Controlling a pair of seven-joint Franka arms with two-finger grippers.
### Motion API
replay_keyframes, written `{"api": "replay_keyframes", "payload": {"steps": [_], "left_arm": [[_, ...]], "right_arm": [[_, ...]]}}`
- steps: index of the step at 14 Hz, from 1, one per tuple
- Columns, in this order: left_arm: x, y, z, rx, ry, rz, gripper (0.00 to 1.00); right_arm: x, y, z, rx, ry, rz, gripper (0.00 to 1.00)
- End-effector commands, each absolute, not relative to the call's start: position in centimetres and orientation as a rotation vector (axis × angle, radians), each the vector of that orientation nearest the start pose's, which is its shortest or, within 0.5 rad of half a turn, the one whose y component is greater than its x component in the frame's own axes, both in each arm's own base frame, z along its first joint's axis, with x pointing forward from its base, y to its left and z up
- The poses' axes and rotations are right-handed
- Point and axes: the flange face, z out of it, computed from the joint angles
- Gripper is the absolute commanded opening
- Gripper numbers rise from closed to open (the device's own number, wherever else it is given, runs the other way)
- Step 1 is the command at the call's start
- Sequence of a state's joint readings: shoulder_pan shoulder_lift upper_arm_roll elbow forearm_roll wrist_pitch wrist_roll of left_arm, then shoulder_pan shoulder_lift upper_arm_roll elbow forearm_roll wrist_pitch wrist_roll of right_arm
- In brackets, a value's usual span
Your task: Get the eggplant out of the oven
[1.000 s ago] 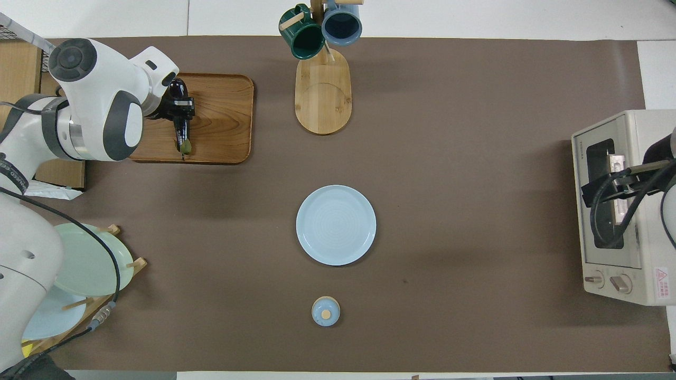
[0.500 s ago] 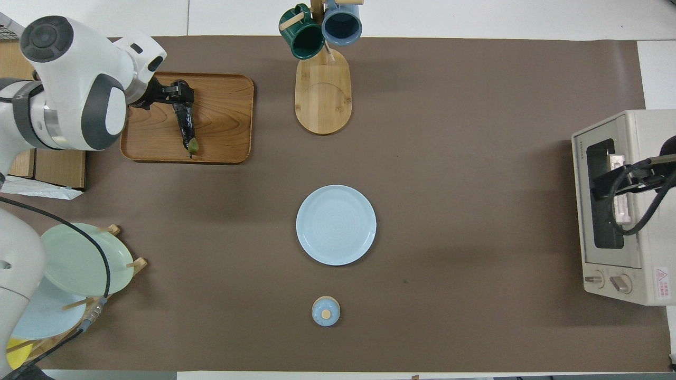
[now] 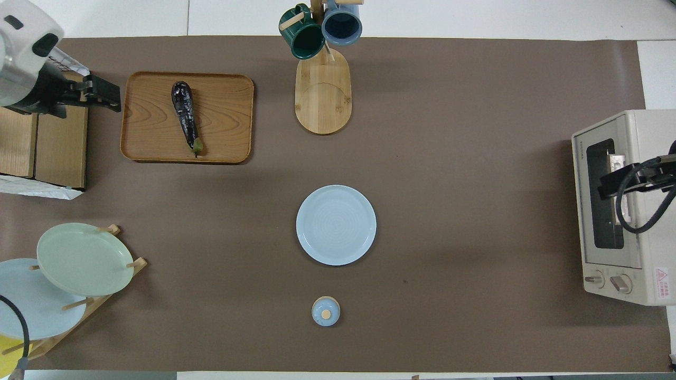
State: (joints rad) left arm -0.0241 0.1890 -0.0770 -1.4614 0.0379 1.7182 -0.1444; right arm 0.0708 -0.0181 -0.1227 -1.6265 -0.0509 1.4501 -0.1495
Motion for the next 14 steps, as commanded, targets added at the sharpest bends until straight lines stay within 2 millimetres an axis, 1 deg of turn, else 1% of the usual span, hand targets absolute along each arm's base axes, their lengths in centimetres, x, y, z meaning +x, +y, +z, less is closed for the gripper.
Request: {"api": "replay_keyframes", "payload": {"steps": [1,3,4,6,7,9,11,14], "left_arm": [[57.4,-4.7,60.9,-3.112,-0.08,-0.008,1.0],[54.9,-4.9,60.4,-3.097,-0.076,0.102,1.0],[54.0,-5.2,59.9,-3.093,-0.069,0.123,1.0],[52.6,-5.4,58.4,-3.089,-0.062,0.142,1.0],[52.8,-5.7,58.3,-3.096,-0.06,0.124,1.0],[53.1,-6.6,59.3,-3.173,-0.069,0.118,1.0],[53.5,-6.5,60.1,-3.188,-0.076,0.114,1.0],[53.6,-6.3,59.9,-3.195,-0.082,0.11,1.0]], "right_arm": [[53.2,-4.0,60.6,-3.138,-0.11,0.205,1.0],[53.2,-4.1,60.7,-3.142,-0.112,0.201,1.0],[53.2,-4.0,60.8,-3.147,-0.117,0.2,1.0],[53.2,-3.8,60.8,-3.146,-0.119,0.199,1.0],[53.2,-3.5,60.8,-3.148,-0.126,0.2,1.0],[53.3,-3.1,60.9,-3.151,-0.139,0.195,1.0],[53.3,-2.9,61.0,-3.152,-0.143,0.191,1.0],[53.3,-2.9,61.0,-3.154,-0.143,0.191,1.0]]}}
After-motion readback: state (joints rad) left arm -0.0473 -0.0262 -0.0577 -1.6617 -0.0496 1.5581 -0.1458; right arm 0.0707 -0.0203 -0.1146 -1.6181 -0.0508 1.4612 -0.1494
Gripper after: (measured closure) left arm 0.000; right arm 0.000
